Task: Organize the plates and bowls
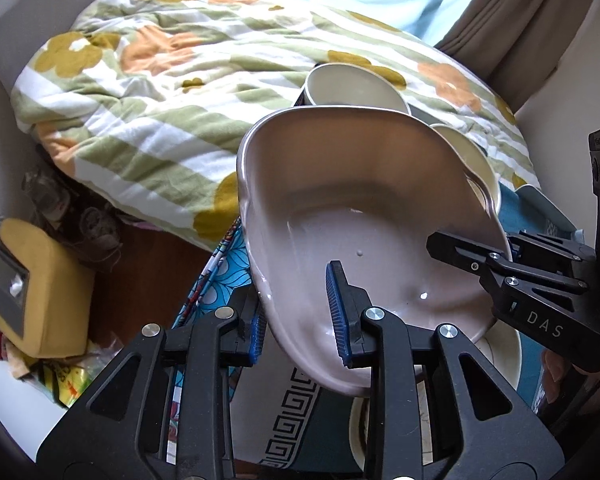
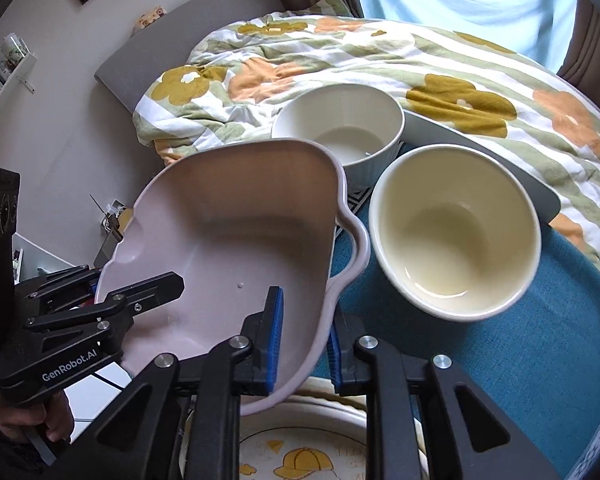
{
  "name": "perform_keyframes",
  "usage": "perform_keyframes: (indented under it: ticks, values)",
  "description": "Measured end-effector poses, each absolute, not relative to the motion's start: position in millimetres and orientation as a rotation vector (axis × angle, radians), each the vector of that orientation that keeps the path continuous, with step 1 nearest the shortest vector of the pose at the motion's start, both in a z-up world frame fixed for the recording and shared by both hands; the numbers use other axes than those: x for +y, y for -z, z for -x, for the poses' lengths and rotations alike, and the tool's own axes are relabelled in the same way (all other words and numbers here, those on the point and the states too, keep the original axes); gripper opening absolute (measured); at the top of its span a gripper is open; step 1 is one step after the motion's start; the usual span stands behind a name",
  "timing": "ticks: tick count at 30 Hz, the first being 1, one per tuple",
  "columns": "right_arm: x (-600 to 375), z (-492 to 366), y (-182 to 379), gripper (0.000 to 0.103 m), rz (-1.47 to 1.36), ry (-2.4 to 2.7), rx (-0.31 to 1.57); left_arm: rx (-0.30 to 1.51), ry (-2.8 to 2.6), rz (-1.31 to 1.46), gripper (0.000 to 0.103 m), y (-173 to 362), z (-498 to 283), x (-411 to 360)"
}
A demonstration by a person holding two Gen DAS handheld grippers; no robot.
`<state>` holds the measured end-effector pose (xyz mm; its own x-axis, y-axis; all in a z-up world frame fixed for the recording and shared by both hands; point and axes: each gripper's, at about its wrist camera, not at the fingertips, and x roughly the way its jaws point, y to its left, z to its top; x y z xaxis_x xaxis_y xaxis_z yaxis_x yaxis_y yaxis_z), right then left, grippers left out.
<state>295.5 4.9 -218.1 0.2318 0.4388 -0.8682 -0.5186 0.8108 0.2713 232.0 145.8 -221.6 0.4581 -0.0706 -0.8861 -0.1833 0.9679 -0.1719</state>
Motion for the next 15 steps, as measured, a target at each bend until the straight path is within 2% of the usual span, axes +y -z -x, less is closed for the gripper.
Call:
perform_keyframes:
  ticks: [8, 15]
  values:
    - [-65, -242, 163, 0.018, 0.035, -0.610, 1.033, 1.003, -0.005, 0.182, 0.025, 166, -194, 72]
    - [-161, -182, 133, 0.018, -0.006, -0.468, 0.984, 0.978, 0.149, 0.136, 0.025, 146, -165, -33]
